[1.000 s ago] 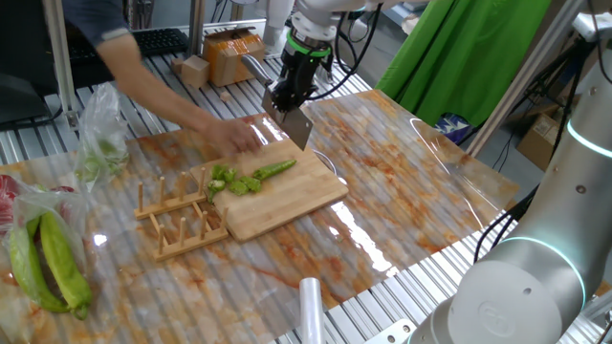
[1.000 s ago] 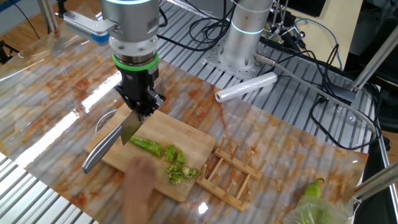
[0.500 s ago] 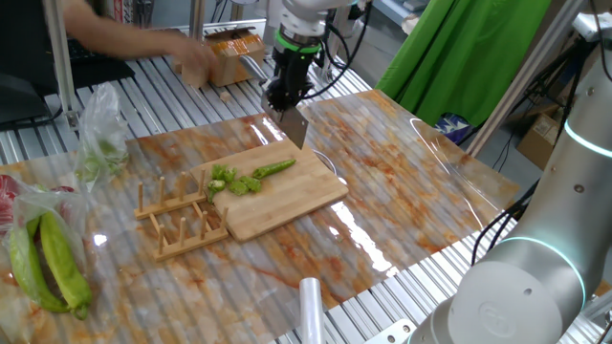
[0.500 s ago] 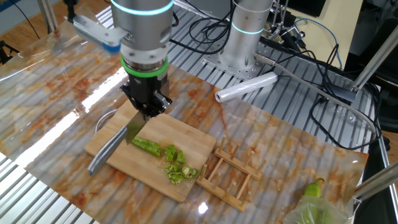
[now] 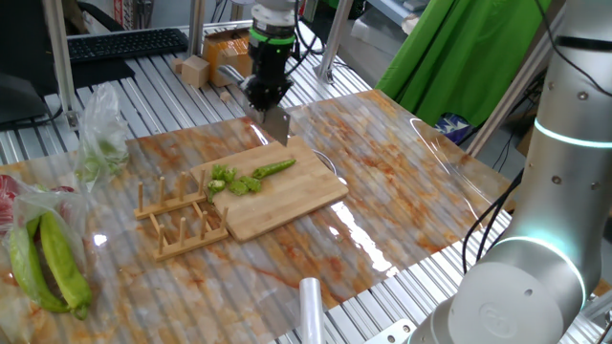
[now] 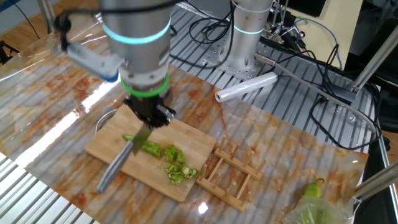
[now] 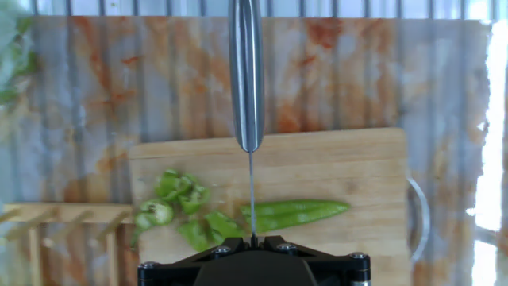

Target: Chop the chili peppers

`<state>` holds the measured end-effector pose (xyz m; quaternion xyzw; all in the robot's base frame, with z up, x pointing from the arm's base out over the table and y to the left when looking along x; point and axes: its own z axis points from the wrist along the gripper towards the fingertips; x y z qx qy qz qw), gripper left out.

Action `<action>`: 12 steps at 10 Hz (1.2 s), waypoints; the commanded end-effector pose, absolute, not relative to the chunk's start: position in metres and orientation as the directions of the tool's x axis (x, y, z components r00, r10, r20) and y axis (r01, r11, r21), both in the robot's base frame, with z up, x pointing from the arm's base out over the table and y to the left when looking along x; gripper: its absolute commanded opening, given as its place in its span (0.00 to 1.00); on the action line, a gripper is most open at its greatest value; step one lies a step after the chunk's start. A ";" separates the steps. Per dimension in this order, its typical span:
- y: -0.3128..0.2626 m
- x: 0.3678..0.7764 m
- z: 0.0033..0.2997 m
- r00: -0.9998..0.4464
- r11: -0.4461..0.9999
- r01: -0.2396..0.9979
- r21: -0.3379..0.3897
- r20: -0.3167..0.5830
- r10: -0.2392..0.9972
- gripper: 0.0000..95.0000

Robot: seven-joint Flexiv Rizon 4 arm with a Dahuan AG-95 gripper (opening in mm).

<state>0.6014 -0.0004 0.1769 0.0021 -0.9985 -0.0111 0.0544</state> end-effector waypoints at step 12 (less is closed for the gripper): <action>-0.004 0.600 0.131 -0.999 0.999 -0.042 0.027 -0.012 -0.041 0.00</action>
